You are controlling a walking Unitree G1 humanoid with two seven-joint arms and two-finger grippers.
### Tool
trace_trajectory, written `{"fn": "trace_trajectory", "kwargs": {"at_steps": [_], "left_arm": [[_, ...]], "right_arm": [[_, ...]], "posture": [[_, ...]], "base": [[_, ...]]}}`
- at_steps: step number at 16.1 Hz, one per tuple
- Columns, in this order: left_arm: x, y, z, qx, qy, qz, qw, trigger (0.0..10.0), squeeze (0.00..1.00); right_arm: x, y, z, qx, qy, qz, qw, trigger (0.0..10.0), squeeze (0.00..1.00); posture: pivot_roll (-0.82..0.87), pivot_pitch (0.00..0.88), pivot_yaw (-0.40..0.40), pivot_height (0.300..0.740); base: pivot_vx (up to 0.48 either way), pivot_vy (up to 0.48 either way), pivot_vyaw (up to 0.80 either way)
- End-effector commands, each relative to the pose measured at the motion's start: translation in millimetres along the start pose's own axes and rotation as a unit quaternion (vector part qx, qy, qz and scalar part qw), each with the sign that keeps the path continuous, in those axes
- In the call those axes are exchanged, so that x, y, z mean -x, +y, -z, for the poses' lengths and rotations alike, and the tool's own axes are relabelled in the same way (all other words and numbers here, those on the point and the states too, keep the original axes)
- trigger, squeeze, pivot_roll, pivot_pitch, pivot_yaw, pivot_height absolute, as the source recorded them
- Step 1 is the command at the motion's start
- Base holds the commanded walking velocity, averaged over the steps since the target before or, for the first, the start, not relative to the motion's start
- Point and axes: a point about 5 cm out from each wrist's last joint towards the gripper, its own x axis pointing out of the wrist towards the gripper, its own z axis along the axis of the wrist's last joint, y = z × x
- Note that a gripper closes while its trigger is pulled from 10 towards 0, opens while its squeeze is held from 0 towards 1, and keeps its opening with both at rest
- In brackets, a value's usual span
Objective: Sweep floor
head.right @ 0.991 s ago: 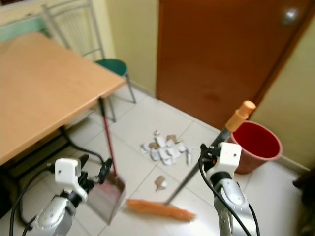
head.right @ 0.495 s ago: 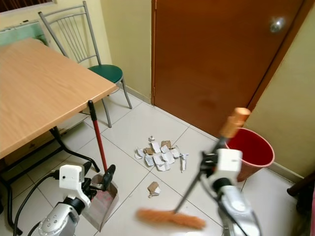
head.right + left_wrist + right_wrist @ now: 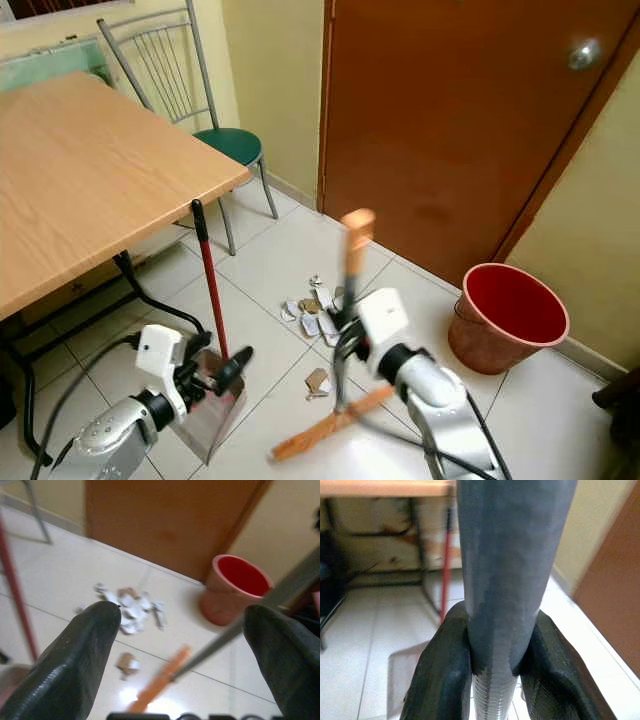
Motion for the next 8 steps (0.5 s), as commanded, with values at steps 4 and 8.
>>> {"fn": "trace_trajectory", "kwargs": {"at_steps": [4, 8], "left_arm": [[3.0, -23.0, 0.0, -0.011, 0.026, 0.095, 0.995, 10.0, 0.00], [0.8, -23.4, -7.4, -0.054, 0.025, 0.103, 0.993, 10.0, 0.00]], "right_arm": [[-14.7, 30.5, -10.6, 0.068, -0.019, -0.131, 0.989, 10.0, 0.00], [-34.0, 44.9, -14.3, 0.148, -0.024, -0.188, 0.971, 10.0, 0.00]], "posture": [[0.07, 0.079, -0.023, 0.740], [0.08, 0.080, -0.024, 0.740]], "base": [[0.000, 0.000, 0.00], [0.000, 0.000, 0.00]]}}
